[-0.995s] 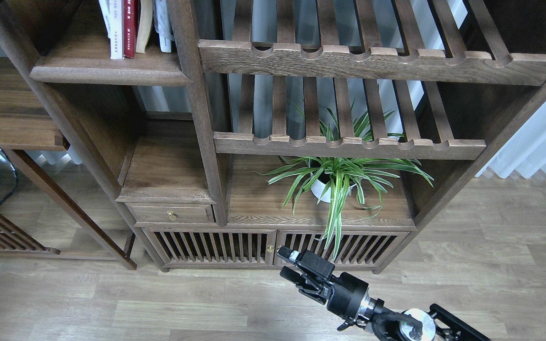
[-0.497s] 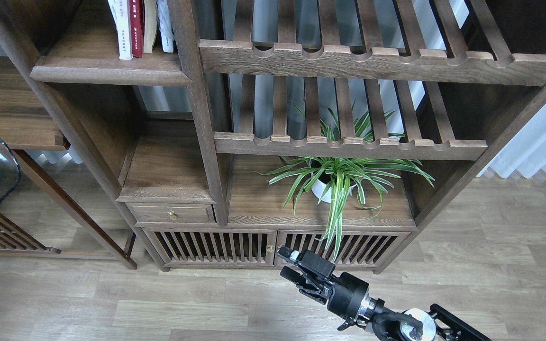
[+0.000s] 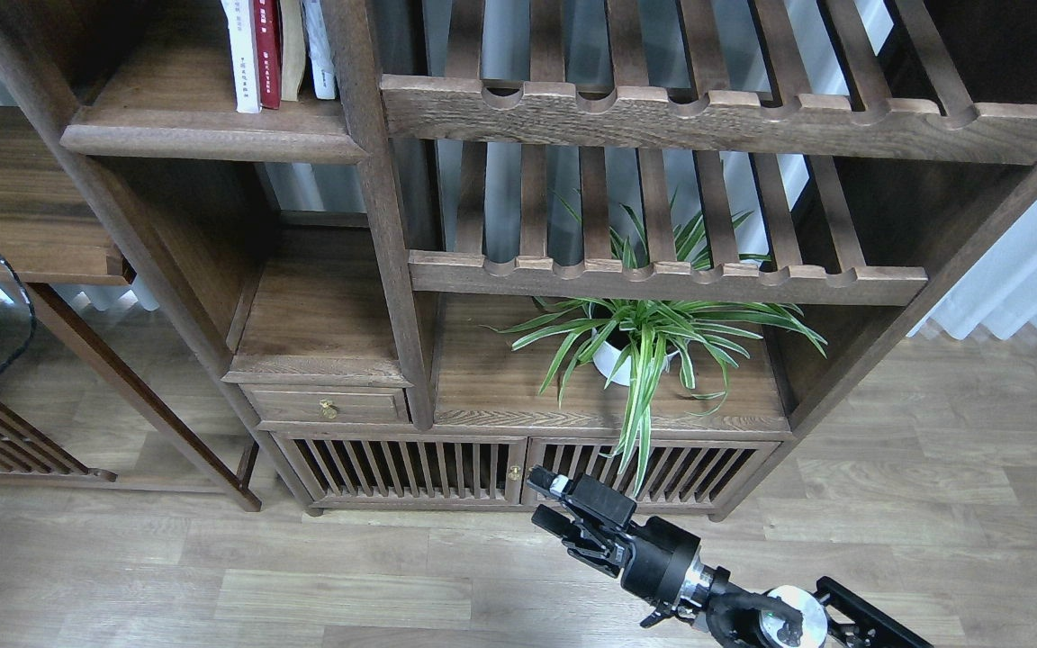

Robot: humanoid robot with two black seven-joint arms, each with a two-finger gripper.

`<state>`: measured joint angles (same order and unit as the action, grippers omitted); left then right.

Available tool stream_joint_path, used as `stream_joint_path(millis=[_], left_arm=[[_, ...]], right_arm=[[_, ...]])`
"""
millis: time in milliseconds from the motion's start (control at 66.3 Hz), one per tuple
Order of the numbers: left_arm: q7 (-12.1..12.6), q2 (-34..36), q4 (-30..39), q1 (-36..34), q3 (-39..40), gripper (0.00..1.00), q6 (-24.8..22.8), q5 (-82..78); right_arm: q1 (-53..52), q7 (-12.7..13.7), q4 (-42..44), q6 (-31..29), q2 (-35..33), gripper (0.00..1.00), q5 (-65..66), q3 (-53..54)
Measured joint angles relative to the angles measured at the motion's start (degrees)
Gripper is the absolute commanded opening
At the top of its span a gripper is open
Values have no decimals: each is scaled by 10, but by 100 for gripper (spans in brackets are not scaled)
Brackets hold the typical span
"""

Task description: Organize books on shelf

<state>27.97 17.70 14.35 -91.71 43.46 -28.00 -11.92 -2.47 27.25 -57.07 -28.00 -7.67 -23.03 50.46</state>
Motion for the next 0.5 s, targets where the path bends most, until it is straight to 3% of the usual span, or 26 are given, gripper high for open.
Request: stream_joint_path(millis=[497], left_arm=[[1,4,5,27,1,5,0,2]], right_arm=[[-1,-1,0,0,0,99,0,1]])
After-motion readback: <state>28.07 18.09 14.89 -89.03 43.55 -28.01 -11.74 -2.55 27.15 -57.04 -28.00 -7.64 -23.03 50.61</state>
